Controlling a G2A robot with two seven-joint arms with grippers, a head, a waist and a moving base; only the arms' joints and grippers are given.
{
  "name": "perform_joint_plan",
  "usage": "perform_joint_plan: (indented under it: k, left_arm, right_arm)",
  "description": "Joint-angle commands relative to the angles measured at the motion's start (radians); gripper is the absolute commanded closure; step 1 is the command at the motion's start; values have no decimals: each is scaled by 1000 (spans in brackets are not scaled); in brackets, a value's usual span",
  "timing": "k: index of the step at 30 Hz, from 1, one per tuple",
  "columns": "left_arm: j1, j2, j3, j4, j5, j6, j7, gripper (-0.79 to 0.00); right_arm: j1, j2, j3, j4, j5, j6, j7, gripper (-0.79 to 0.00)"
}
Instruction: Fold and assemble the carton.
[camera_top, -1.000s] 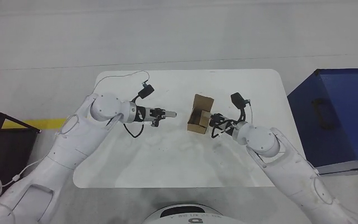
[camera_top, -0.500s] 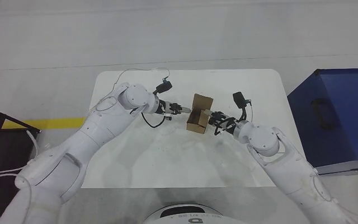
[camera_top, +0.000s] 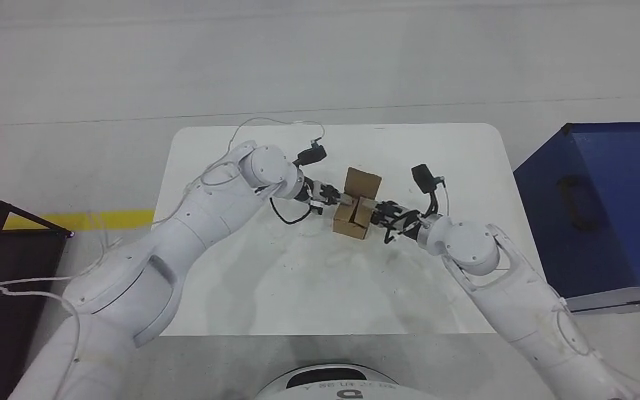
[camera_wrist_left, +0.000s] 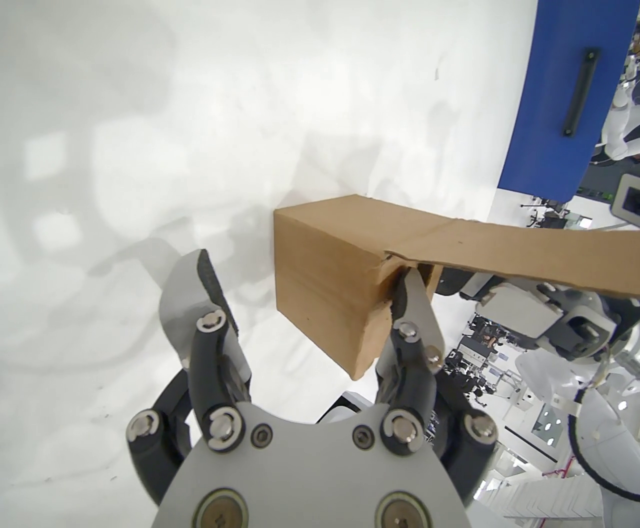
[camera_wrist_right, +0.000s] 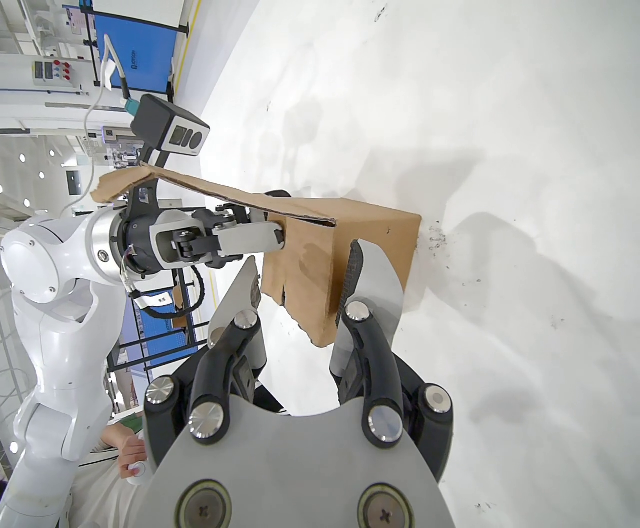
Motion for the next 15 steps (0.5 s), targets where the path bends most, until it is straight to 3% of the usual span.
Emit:
perform_joint_plan:
  k: [1, 3, 5, 10, 15]
  left_arm:
    - [-5, -13, 6, 18, 9, -9, -5, -231]
    - [-10, -24, 10, 30, 18, -14, -13, -169]
    - [-19, -32, 16, 40, 38, -15, -26, -6]
    - [-46, -39, 5, 33, 61, -24, -67, 0]
    - [-60, -21, -27, -12, 85, -11, -110, 0]
  right_arm:
    - [-1, -1, -1, -1, -1, -2, 2, -372]
    - [-2, -2, 0, -3, -5, -4, 3, -372]
    - [-5, -3, 3, -5, -6, -4, -1, -376]
    - [-22, -3, 45, -11, 25, -18, -17, -391]
    - [-55, 1, 117, -31, 86, -53, -21, -480]
